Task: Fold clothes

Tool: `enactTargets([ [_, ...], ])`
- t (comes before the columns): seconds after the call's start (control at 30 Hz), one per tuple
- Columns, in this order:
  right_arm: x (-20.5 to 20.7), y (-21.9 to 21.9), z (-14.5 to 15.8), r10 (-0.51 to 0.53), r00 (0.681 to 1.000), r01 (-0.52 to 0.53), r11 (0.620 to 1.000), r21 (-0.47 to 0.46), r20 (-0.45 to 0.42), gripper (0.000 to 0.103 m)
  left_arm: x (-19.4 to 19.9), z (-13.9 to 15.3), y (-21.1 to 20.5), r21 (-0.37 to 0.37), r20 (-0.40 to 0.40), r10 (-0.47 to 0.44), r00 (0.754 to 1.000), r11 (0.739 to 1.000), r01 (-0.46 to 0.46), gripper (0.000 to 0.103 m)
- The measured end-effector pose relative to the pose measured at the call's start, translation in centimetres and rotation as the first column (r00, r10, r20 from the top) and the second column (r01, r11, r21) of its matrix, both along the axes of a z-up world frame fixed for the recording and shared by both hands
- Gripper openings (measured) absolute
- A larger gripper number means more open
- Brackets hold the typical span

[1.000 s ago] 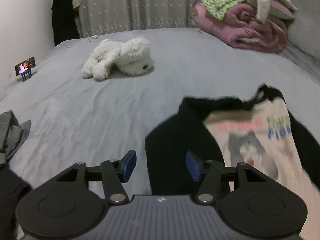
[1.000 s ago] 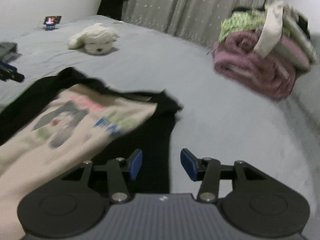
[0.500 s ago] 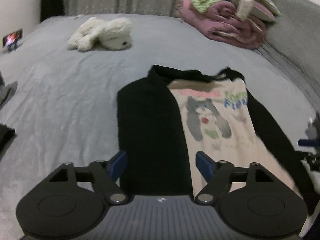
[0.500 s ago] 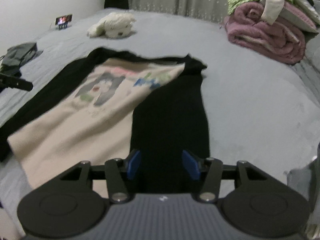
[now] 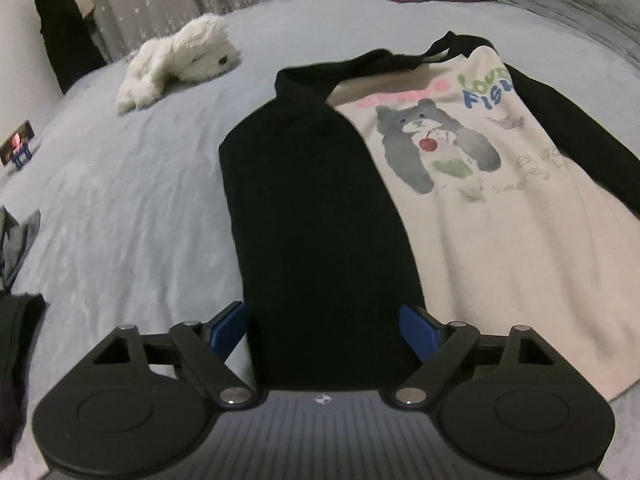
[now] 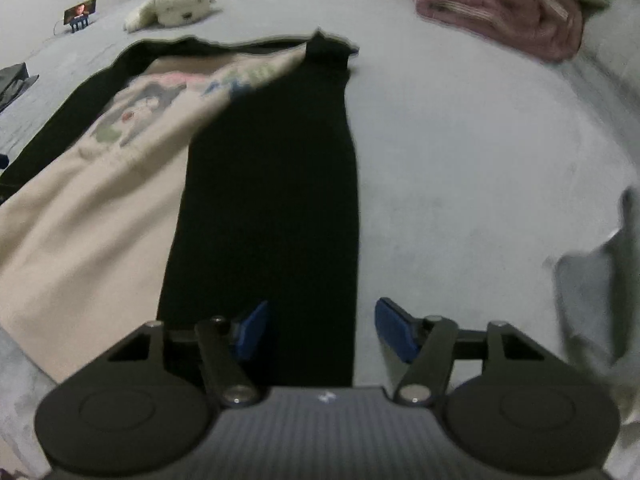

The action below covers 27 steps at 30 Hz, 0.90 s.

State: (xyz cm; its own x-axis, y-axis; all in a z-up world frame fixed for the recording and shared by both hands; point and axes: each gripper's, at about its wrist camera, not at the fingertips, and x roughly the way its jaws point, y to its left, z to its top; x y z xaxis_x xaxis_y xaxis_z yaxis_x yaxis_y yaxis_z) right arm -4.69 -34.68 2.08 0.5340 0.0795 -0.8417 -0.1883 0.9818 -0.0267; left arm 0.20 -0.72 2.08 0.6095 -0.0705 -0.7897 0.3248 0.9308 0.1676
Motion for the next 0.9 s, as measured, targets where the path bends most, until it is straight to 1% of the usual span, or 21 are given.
enactTargets([
  [0.03, 0.0, 0.0, 0.0, 0.015, 1.0, -0.015, 1.0, 0.019, 0.001, 0.019, 0.0, 0.1, -0.1, -0.008, -0.003, -0.014, 1.0, 1.0, 0.014, 0.044],
  [0.07, -0.1, 0.2, 0.1, 0.025, 1.0, -0.026, 1.0, 0.016, 0.007, 0.009, 0.1, 0.5, 0.2, -0.025, -0.008, -0.002, 1.0, 1.0, 0.002, 0.021],
  [0.1, -0.1, 0.3, 0.4, 0.025, 0.999, -0.025, 1.0, -0.001, 0.02, 0.009, 0.3, 0.9, 0.6, -0.044, -0.013, 0.014, 1.0, 0.999, -0.014, 0.011],
  [0.13, -0.1, 0.2, 1.0, 0.019, 0.999, -0.019, 1.0, -0.02, 0.044, 0.009, 0.5, 1.4, 1.0, -0.062, -0.019, 0.03, 0.999, 0.998, -0.031, 0.011],
  [0.2, -0.2, 0.0, 2.3, 0.009, 0.996, -0.004, 0.998, -0.056, 0.091, 0.008, 0.8, 2.6, 2.8, -0.143, -0.03, 0.059, 0.998, 0.988, -0.062, 0.01],
  [0.33, -0.3, -0.6, 4.9, -0.006, 0.982, 0.03, 0.992, -0.125, 0.187, 0.008, 1.3, 4.7, 6.1, -0.205, 0.008, 0.135, 0.991, 0.97, -0.131, 0.01],
  [0.37, -0.4, -0.7, 5.5, -0.008, 0.978, 0.039, 0.989, -0.142, 0.211, 0.008, 1.4, 5.1, 6.8, -0.209, 0.02, 0.159, 0.987, 0.966, -0.151, 0.003],
  [0.47, -0.3, -1.2, 7.4, -0.012, 0.961, 0.067, 0.979, -0.19, 0.276, 0.008, 2.0, 6.2, 8.4, -0.211, 0.051, 0.217, 0.975, 0.956, -0.202, 0.003],
  [0.63, 2.0, -2.0, 9.1, 0.02, 0.95, 0.078, 0.95, -0.301, 0.311, 0.008, 3.6, 6.9, 10.3, -0.195, 0.075, 0.263, 0.962, 0.95, -0.245, 0.003],
  [0.7, 3.3, -1.7, 9.6, 0.056, 0.943, 0.071, 0.929, -0.363, 0.327, 0.008, 4.2, 7.2, 11.0, -0.189, 0.084, 0.281, 0.956, 0.947, -0.262, 0.003],
  [0.77, 5.1, -2.0, 10.7, 0.083, 0.932, 0.083, 0.899, -0.429, 0.353, 0.008, 5.6, 8.6, 11.8, -0.174, 0.139, 0.325, 0.935, 0.938, -0.3, 0.003],
  [0.8, 6.3, -2.5, 11.3, 0.078, 0.928, 0.101, 0.889, -0.447, 0.364, 0.008, 6.3, 9.4, 12.3, -0.167, 0.168, 0.347, 0.922, 0.932, -0.321, 0.003],
  [0.87, 9.0, -4.4, 12.7, 0.04, 0.916, 0.167, 0.866, -0.472, 0.399, 0.008, 8.6, 11.6, 13.6, -0.183, 0.251, 0.412, 0.876, 0.909, -0.375, 0.003],
  [0.9, 10.6, -5.8, 13.3, 0.002, 0.904, 0.228, 0.844, -0.485, 0.428, 0.008, 9.9, 12.5, 14.4, -0.206, 0.284, 0.451, 0.846, 0.891, -0.405, 0.003],
])
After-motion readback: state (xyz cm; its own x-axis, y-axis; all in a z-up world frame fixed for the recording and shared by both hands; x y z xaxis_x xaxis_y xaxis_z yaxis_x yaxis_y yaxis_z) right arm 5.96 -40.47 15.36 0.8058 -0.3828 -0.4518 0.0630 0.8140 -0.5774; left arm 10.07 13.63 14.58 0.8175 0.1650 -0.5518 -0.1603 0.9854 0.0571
